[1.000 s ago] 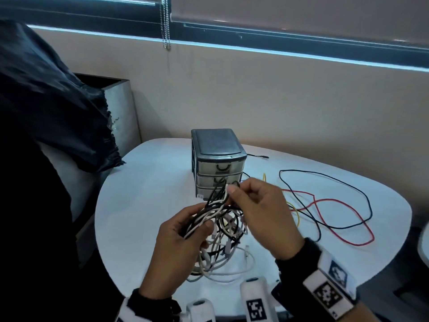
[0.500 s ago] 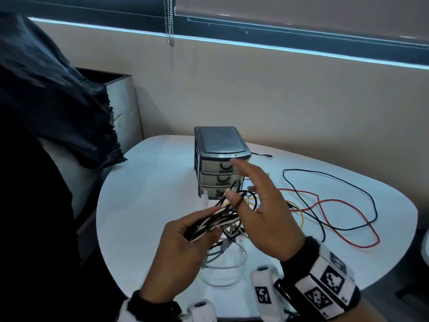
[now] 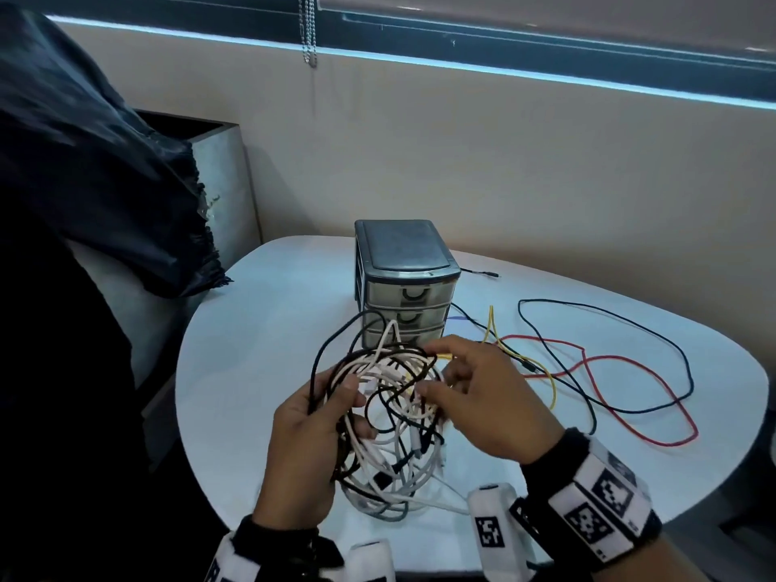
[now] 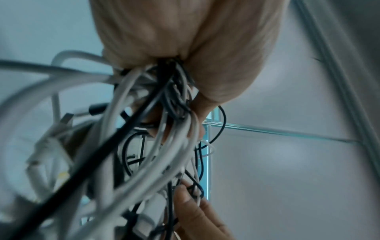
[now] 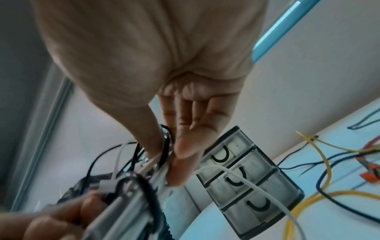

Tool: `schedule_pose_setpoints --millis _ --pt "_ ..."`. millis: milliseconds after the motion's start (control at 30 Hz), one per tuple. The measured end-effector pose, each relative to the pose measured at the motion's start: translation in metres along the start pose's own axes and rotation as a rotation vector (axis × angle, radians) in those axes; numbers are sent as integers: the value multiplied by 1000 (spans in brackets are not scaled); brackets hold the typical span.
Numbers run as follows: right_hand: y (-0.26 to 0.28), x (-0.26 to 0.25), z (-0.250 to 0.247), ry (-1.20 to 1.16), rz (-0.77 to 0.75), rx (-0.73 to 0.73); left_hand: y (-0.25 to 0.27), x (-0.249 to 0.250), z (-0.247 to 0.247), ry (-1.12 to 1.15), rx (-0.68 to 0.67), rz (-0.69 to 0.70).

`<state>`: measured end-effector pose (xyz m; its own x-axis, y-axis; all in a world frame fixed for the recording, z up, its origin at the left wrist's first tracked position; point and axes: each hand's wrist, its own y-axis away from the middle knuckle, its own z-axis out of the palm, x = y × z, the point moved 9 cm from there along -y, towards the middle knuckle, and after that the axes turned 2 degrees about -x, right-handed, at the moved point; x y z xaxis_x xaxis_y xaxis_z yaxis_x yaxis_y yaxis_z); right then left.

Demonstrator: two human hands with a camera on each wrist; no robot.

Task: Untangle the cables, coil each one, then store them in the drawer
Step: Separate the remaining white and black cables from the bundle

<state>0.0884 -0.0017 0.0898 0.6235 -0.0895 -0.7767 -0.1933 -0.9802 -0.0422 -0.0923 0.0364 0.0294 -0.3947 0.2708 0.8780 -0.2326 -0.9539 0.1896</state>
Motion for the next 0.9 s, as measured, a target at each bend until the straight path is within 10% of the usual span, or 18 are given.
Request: schedule_pose_setpoints --millis 133,267,900 --pt "-4 3 -21 -191 65 123 -8 -12 1 218 25 -102" --pt "6 7 0 -160 88 -107 -15 -10 1 348 25 -111" --pt "35 -43 -29 -492 -219 14 10 9 28 341 -93 29"
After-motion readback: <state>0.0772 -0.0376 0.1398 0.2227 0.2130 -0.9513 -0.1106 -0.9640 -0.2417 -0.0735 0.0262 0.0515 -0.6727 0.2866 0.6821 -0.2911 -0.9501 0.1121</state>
